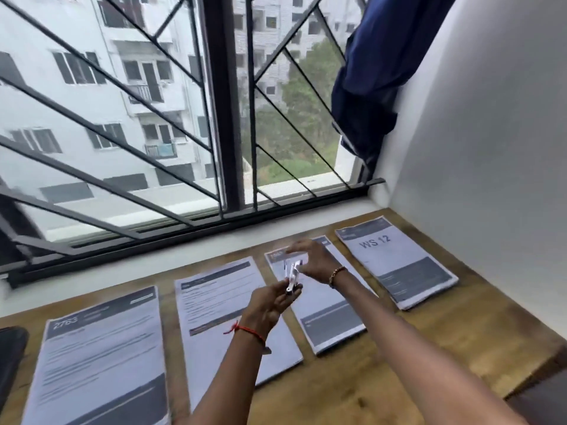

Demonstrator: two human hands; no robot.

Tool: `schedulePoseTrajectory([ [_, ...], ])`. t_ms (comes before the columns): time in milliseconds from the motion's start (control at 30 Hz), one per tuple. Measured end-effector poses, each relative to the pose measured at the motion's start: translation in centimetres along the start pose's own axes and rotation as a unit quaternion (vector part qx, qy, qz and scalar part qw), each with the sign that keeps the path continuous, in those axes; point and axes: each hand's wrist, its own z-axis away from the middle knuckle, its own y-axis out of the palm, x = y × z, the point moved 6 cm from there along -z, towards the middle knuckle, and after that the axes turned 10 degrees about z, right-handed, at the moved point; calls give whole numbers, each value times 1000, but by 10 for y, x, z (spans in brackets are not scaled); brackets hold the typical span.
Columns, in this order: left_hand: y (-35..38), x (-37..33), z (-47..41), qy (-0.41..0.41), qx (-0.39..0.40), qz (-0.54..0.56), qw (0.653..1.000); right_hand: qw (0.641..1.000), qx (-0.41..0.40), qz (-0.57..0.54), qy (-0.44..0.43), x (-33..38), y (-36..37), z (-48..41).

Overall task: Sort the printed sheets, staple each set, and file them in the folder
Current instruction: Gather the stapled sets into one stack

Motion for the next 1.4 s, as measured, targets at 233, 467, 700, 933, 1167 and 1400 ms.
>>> schedulePoseTrajectory([
  [233,109,110,-44,-9,-15,2,1000,976,-86,-24,200,-136,-68,31],
  [467,193,202,-68,-16,-33,-39,999,945,-83,15,316,-240,-109,66],
  [700,227,265,-101,-73,43,-115,990,930,-51,32,362,-326,-122,75],
  [933,194,237,-125,1,-53,-193,980,881,-39,122,455,-403,-143,98],
  [1167,165,188,-153,129,-132,-193,964,858,-23,180,480,-442,-142,93],
  [1400,145,179,-179,116,-132,-198,964,840,14,210,500,-452,-139,73],
])
